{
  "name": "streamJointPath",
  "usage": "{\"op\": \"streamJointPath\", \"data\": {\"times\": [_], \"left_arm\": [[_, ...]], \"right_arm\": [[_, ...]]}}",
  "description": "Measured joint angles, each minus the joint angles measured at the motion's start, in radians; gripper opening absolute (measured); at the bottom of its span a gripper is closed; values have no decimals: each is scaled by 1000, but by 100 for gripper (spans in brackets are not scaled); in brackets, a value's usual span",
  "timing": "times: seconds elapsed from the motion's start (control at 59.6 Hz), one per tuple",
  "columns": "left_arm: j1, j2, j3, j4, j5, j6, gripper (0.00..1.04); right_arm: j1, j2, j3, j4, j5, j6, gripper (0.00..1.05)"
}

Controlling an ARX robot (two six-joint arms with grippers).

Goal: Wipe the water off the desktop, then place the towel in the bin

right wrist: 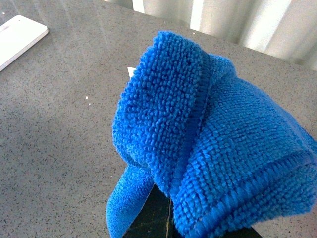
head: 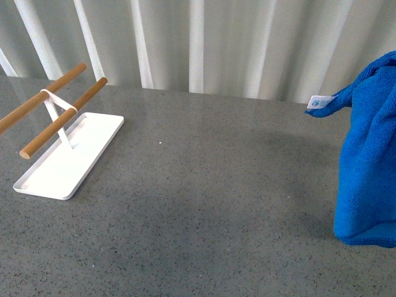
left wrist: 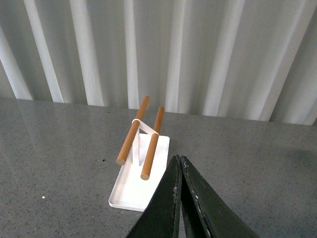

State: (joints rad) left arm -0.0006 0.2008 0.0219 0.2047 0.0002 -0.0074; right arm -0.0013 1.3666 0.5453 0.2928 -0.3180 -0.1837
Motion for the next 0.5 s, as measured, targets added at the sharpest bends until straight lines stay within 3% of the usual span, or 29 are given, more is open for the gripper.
{"op": "streamJointPath", "data": {"times": [0.151, 0.252, 0.42, 0.503], "left_arm": [[0, -39, 0, -39, 0, 0, 4], [0, -161, 0, -193, 0, 0, 4], [0, -197, 0, -203, 0, -1, 4], [0, -197, 0, -204, 0, 0, 23]], "right_arm": [[-1, 6, 0, 0, 5, -1, 4], [-1, 6, 0, 0, 12, -10, 4], [-5, 8, 0, -13, 26, -19, 4], [-18, 43, 8, -25, 56, -19, 4]]}}
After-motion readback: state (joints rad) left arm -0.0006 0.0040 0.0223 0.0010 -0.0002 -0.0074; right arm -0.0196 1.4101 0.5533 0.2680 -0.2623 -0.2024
